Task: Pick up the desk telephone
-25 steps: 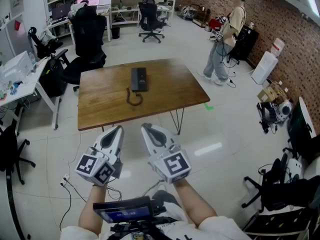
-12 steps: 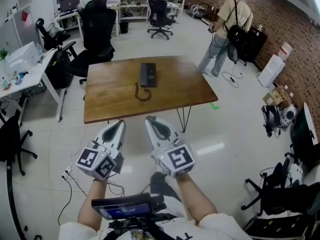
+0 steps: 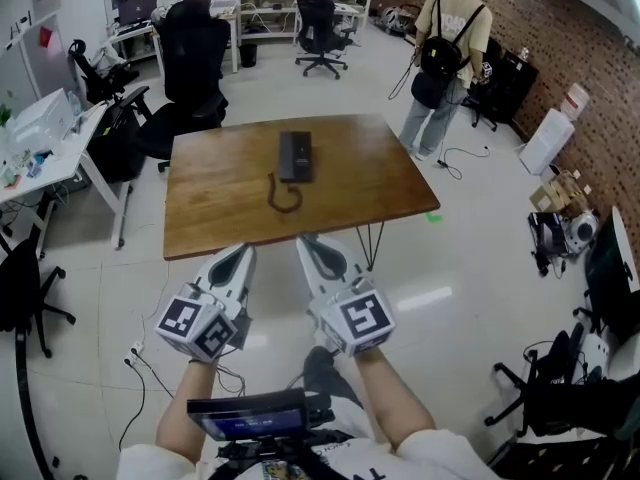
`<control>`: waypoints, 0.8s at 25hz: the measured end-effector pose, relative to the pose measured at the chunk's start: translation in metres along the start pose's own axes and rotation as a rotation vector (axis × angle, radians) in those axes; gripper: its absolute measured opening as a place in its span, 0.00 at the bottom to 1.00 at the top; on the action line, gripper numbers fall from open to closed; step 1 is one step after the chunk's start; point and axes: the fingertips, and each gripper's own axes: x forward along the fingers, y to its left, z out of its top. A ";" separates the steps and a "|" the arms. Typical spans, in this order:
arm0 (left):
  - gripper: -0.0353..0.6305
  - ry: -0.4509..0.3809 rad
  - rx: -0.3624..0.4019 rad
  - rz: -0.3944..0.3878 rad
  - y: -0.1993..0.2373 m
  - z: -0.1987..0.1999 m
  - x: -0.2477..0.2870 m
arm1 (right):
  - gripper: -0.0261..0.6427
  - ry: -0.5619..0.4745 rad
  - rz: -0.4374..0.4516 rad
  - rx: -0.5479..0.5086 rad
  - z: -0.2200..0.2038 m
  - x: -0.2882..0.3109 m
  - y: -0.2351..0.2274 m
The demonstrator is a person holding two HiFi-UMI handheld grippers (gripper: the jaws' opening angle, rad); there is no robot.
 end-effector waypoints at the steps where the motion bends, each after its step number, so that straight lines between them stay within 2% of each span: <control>1: 0.06 0.004 -0.002 0.000 0.001 -0.003 0.007 | 0.05 0.004 -0.002 -0.009 -0.003 0.002 -0.007; 4: 0.06 0.011 0.001 -0.005 0.005 -0.009 0.032 | 0.05 0.001 -0.010 -0.015 -0.007 0.012 -0.032; 10: 0.06 0.024 0.007 -0.009 0.023 -0.017 0.092 | 0.05 -0.011 0.032 -0.019 -0.015 0.042 -0.078; 20: 0.06 0.064 0.013 -0.010 0.058 -0.038 0.201 | 0.05 -0.002 0.100 0.090 -0.041 0.108 -0.168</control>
